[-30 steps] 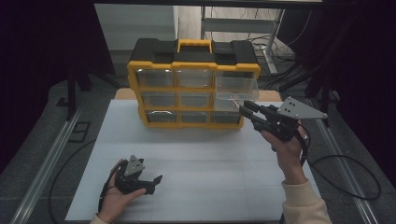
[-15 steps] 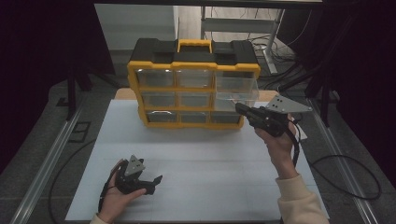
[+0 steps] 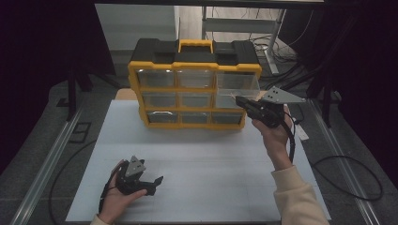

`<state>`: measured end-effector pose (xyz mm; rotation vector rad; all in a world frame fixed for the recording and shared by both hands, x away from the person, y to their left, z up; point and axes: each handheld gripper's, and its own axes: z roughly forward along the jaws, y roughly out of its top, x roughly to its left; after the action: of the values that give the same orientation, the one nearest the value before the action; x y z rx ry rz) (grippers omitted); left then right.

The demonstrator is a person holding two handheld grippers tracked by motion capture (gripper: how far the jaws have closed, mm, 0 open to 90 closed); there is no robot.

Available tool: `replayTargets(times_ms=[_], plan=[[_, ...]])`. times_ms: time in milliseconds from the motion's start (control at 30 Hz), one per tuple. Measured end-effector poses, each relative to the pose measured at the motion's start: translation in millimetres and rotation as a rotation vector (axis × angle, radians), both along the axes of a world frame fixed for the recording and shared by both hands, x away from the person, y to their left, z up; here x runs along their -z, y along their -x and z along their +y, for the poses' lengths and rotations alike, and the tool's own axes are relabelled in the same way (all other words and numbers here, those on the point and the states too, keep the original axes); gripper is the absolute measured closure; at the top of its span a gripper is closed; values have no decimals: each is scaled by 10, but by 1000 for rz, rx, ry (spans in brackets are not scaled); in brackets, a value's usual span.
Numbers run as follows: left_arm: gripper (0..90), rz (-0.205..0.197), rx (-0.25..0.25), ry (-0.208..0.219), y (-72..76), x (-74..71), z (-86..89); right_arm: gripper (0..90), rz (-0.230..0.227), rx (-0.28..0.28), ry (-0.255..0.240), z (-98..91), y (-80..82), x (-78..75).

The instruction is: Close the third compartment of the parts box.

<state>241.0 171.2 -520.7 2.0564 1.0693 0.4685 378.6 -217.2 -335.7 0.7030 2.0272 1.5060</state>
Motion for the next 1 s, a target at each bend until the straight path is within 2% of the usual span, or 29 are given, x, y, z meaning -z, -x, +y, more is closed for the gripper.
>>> replayTargets(times_ms=[300,533,633,1000], plan=[[76,3,0,-2,-7,5,1,900,2,28,-2,40,-141,-12],[77,2,-2,-1,-3,1,4,900,4,62,3,77,-327,-22],[77,2,1,1,-4,0,1,900,12,63,-11,84,-375,-21],[78,-1,-2,3,-1,-8,11,899,24,111,-14,132,-545,-14]])
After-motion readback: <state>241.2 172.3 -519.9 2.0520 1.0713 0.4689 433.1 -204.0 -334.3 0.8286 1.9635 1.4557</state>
